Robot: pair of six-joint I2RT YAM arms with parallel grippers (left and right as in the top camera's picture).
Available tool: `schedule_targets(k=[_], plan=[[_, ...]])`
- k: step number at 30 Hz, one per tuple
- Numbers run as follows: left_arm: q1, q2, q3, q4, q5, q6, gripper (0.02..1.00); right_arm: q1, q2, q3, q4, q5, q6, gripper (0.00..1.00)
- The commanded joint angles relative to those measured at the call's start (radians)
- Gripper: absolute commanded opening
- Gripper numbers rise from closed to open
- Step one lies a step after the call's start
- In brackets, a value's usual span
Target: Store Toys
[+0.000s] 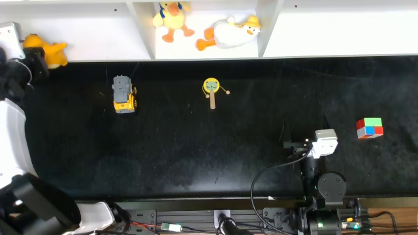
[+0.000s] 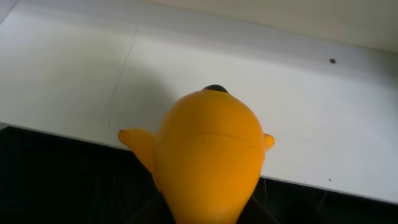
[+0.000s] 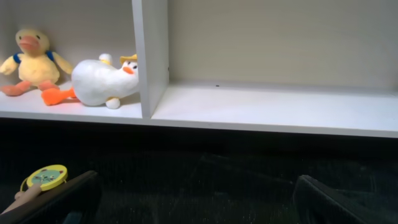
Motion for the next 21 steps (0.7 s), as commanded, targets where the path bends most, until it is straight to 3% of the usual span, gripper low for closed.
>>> schedule_targets(k=[1, 21], plan=[[-0.002, 0.016, 0.023, 0.042, -0.017, -0.037, 0.163, 0.000, -0.003, -0.013, 0.005, -0.011, -0.003, 0.996], [-0.020, 0.117, 0.116, 0.060, -0.014, -0.047, 0.178, 0.000, -0.003, -0.013, 0.005, -0.011, -0.003, 0.996]])
